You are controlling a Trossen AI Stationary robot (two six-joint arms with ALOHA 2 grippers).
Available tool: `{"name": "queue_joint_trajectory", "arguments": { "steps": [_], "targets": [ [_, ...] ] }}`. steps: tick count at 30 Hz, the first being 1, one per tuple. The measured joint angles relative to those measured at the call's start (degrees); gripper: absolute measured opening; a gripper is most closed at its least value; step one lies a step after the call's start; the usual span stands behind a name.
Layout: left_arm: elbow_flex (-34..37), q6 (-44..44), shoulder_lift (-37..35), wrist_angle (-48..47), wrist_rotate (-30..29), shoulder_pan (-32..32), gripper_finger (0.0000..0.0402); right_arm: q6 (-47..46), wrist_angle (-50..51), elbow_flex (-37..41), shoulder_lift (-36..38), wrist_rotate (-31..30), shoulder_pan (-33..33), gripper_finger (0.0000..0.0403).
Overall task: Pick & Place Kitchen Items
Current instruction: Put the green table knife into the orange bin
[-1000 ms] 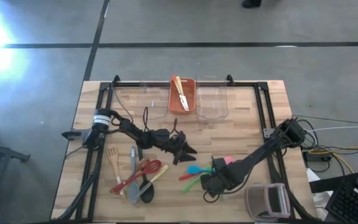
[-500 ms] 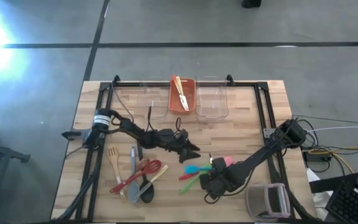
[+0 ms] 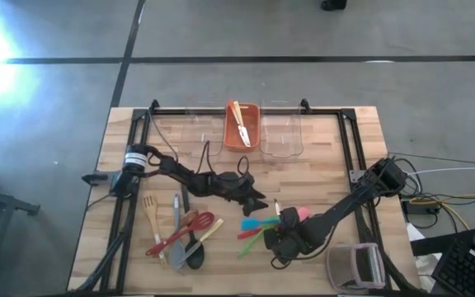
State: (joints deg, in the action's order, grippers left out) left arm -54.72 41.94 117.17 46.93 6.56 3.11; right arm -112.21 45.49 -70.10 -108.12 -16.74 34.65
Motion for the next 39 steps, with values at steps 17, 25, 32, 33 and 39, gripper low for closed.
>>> {"name": "queue_joint_trajectory", "arguments": {
  "steps": [17,25,32,33,39],
  "targets": [
    [-10.4,6.3,10.0,3.9,2.6,0.5,0.0273,1.8,-1.5,0.0,0.0,-3.6,0.1,0.002],
    [-12.3,7.9,11.2,3.6,2.3,0.8,0.0272,1.9,-1.8,0.0,0.0,-4.5,0.1,0.0019],
    [-12.3,7.2,11.2,3.5,2.5,1.0,0.0211,2.0,-2.1,-0.1,0.2,-4.6,0.1,0.0003],
    [-12.3,6.9,11.2,3.5,2.4,1.0,0.0193,2.0,-2.1,-0.1,0.1,-4.6,0.1,0.0001],
    [-12.3,4.7,11.2,3.4,3.4,1.1,0.0057,2.0,-2.4,-0.1,0.2,-4.4,0.3,0.0003]
  ]
}}
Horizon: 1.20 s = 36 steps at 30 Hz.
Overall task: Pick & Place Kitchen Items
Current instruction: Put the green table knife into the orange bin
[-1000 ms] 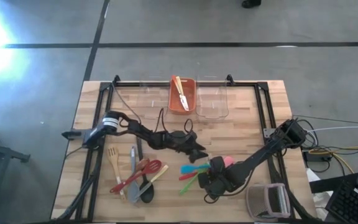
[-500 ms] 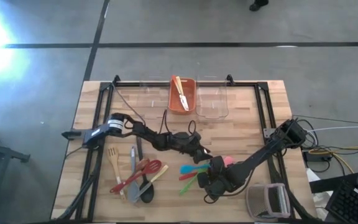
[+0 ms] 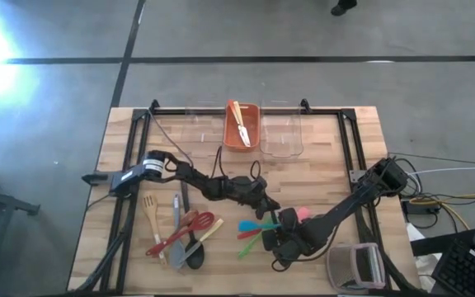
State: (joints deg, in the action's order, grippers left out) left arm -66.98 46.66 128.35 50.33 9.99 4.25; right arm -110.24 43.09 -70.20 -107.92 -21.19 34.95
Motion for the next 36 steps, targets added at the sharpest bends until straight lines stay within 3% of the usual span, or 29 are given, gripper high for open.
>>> {"name": "queue_joint_trajectory", "arguments": {
  "steps": [3,19,31,36],
  "targets": [
    [0.0,1.1,0.0,0.8,1.7,0.0,0.0015,0.0,0.0,0.0,0.0,0.2,0.1,0.0005],
    [0.0,-0.1,0.0,2.8,4.5,0.0,0.0004,5.2,1.8,-3.2,-0.2,0.1,0.0,0.0008],
    [0.0,-0.4,-0.1,3.3,4.6,0.1,0.0002,3.9,18.7,-13.6,-0.2,-0.2,1.0,0.0008],
    [0.0,-0.5,-0.1,4.0,4.8,0.0,0.0002,4.0,21.4,-16.9,-0.2,-4.8,2.3,0.0008]
  ]
}}
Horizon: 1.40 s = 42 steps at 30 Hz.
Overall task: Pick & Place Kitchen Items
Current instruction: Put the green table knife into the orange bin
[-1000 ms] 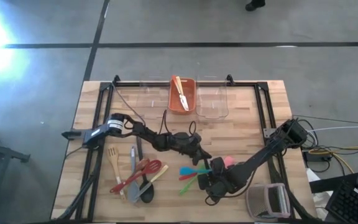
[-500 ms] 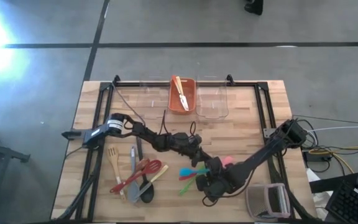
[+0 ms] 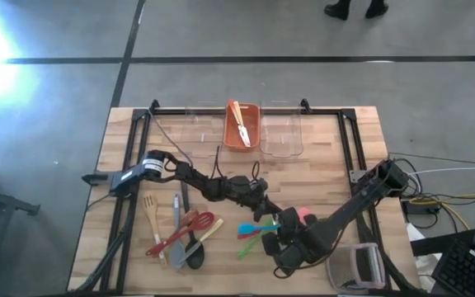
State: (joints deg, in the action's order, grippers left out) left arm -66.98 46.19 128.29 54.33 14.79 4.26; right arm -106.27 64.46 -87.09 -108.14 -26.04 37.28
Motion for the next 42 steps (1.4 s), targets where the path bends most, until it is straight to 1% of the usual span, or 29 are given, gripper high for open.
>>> {"name": "queue_joint_trajectory", "arguments": {
  "steps": [2,7,9,13,14,18,21,24,27,32,34,38,40,42],
  "targets": [
    [0.0,0.0,0.0,0.2,0.1,0.0,0.0002,-1.5,2.7,-0.5,0.0,-0.9,0.3,0.0008],
    [0.0,0.1,0.0,1.2,0.8,0.0,0.0001,-4.2,9.9,-0.1,0.0,-0.7,0.1,0.0008],
    [0.0,0.1,0.0,1.3,1.0,-0.1,0.0001,-5.1,11.7,0.0,0.0,0.8,0.1,0.0008],
    [0.0,0.2,0.1,1.6,1.5,-0.2,0.0001,-7.2,11.2,0.0,0.0,5.1,1.4,0.0008],
    [0.0,0.1,0.1,1.7,1.7,-0.2,0.0001,-7.7,10.4,0.0,0.0,5.3,2.0,0.0008],
    [0.1,0.2,0.1,2.3,2.3,-0.5,0.0001,-10.7,6.0,0.0,0.0,5.0,5.3,0.0008],
    [0.1,0.4,0.1,3.3,2.5,-0.6,0.0001,-12.6,3.3,0.0,-0.2,3.1,7.5,0.0009],
    [0.1,0.7,0.2,4.8,2.7,-0.6,0.0,-13.7,2.7,0.0,-1.1,1.8,8.7,0.0009],
    [-0.4,0.8,0.2,4.8,3.4,-0.6,0.0001,-13.8,4.9,0.0,-2.0,0.6,8.7,0.0009],
    [-1.6,0.6,0.2,4.7,4.3,-0.6,0.0001,-16.3,12.7,0.1,-3.7,0.4,6.1,0.0009],
    [-2.1,0.6,0.2,4.7,4.7,-0.7,0.0001,-15.0,10.9,0.2,-4.3,0.8,4.9,0.0009],
    [-2.1,0.6,0.2,4.6,4.9,-0.7,0.0001,-5.7,1.3,0.2,-4.5,3.2,3.5,0.0009],
    [-2.1,0.6,0.2,4.3,5.0,-0.8,0.0001,-4.6,-0.7,0.2,-4.5,3.3,3.5,0.0009],
    [-2.1,0.4,0.2,4.0,5.1,-0.8,0.0001,-5.6,-0.2,0.1,-4.5,3.4,3.9,0.0009]
  ]
}}
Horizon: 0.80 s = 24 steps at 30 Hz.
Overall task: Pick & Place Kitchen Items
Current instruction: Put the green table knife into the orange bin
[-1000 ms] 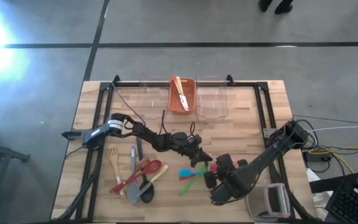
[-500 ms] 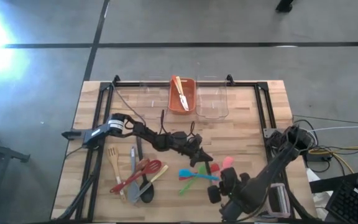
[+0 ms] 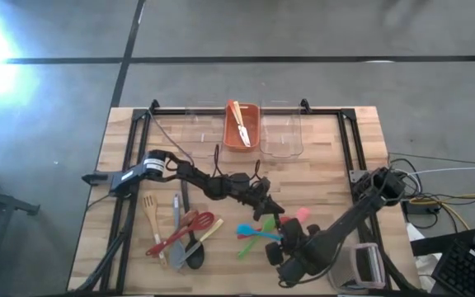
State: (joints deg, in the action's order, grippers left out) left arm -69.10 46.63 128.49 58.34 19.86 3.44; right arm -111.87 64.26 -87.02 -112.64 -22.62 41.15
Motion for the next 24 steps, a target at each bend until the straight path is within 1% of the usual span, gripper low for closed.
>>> {"name": "queue_joint_trajectory", "arguments": {
  "steps": [8,10,14,19,22,24],
  "targets": [
    [0.0,0.0,0.0,0.0,0.0,0.0,0.0001,-4.5,2.8,-0.1,-0.3,0.9,1.0,0.0008],
    [0.0,0.0,0.0,0.0,0.0,0.0,0.0001,-3.9,1.1,-0.1,-0.5,2.0,0.7,0.0008],
    [0.0,0.0,0.0,0.1,0.0,0.0,0.0001,-0.4,-3.0,-0.2,-0.5,2.1,0.7,0.0008],
    [0.0,0.1,0.0,0.8,0.1,-0.1,0.0001,-4.6,3.0,-0.3,-0.5,1.7,0.7,0.0008],
    [0.0,0.1,0.0,0.9,0.2,-0.2,0.0001,-5.4,2.7,-0.2,-0.6,1.7,0.4,0.0008],
    [0.0,0.1,0.0,1.0,0.2,-0.2,0.0001,-3.8,1.1,-0.2,-0.6,1.9,0.0,0.0011]
  ]
}}
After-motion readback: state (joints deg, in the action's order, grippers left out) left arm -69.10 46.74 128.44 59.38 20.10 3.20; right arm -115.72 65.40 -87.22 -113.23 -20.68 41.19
